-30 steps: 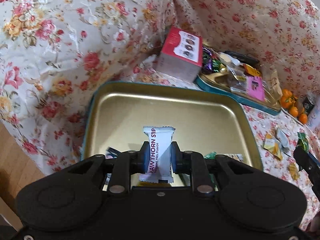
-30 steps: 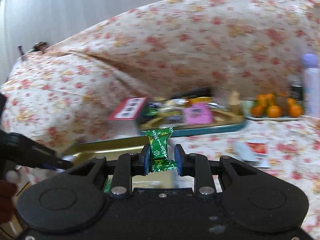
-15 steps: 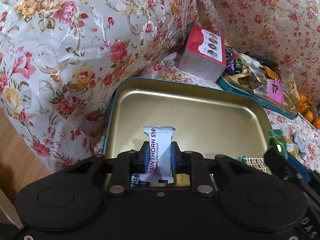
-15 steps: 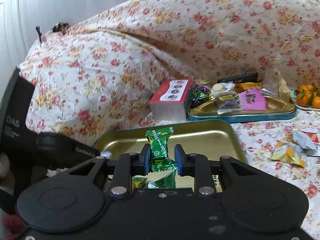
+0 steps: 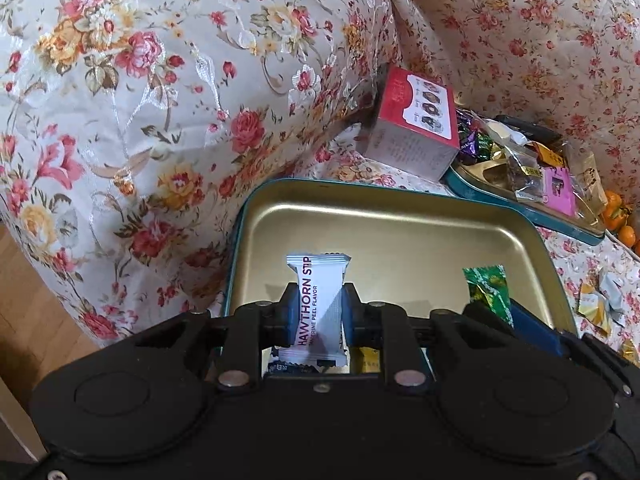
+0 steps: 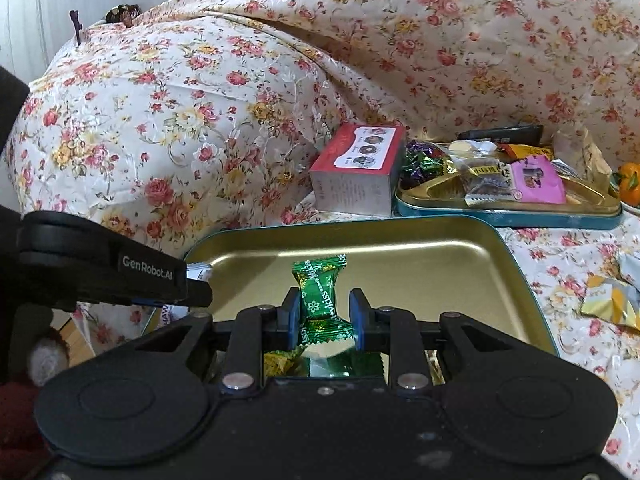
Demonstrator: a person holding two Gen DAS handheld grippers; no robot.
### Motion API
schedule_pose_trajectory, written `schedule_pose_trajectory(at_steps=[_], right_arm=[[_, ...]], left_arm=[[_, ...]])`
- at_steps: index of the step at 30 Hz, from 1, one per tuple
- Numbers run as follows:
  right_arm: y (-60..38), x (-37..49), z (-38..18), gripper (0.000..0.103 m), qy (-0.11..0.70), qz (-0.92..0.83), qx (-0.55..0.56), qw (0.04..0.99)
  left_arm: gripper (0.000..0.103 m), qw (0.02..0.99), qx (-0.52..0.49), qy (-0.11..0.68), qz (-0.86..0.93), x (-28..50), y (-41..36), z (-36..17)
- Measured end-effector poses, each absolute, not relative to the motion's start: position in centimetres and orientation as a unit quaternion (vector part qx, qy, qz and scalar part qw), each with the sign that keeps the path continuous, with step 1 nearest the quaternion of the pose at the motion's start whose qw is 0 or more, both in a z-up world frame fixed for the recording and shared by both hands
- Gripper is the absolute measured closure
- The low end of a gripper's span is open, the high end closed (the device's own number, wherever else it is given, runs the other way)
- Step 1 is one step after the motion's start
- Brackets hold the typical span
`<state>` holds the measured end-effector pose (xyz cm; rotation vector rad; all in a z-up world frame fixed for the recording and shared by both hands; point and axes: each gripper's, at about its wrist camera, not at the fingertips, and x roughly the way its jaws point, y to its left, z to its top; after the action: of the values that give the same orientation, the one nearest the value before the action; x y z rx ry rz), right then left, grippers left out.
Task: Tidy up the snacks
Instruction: 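Open both tools to drop the snacks into the tin tray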
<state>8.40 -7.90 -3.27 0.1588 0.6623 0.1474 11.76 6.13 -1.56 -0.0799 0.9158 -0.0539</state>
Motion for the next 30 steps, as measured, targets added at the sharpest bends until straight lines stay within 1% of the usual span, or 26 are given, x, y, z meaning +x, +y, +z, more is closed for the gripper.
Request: schedule_pose_trajectory(at_steps=[4, 10, 11, 13, 18, 20, 30], right_arm=[[-7.5, 9.0, -3.3, 0.076, 0.319, 0.068, 0.06, 0.943], [-7.4, 9.4, -3.6, 0.076, 0.32, 0.063, 0.063, 0.943], [-7.4, 9.3, -3.6, 0.076, 0.321, 0.063, 0.062, 0.943], [-7.2, 9.4, -3.8, 0.076, 0.323, 0.063, 0.061, 0.942], [-7.0, 9.3, -3.9, 0.074, 0.327, 0.066, 0.05, 0.941], [-7.1, 9.2, -3.8, 0.074, 0.325, 0.064, 0.05, 0.942], [-8.5, 8.3, -3.1, 0.074, 0.323, 0.051, 0.065, 0.943]], left_arm=[[0.075, 0.897, -0.03, 0.441, -0.021, 11.8, 6.0, -1.6], [0.073, 0.897, -0.019, 0.441, -0.025, 12.0, 5.6, -1.8], [0.07, 0.898, -0.016, 0.439, -0.024, 12.0, 5.5, -1.9], [0.068, 0.9, -0.011, 0.434, -0.026, 11.9, 5.3, -1.8], [0.066, 0.902, -0.006, 0.431, -0.023, 11.8, 5.3, -1.7], [0.061, 0.901, -0.007, 0.434, -0.019, 11.8, 5.3, -1.8], [0.061, 0.89, -0.009, 0.456, -0.024, 11.0, 4.9, -1.5]])
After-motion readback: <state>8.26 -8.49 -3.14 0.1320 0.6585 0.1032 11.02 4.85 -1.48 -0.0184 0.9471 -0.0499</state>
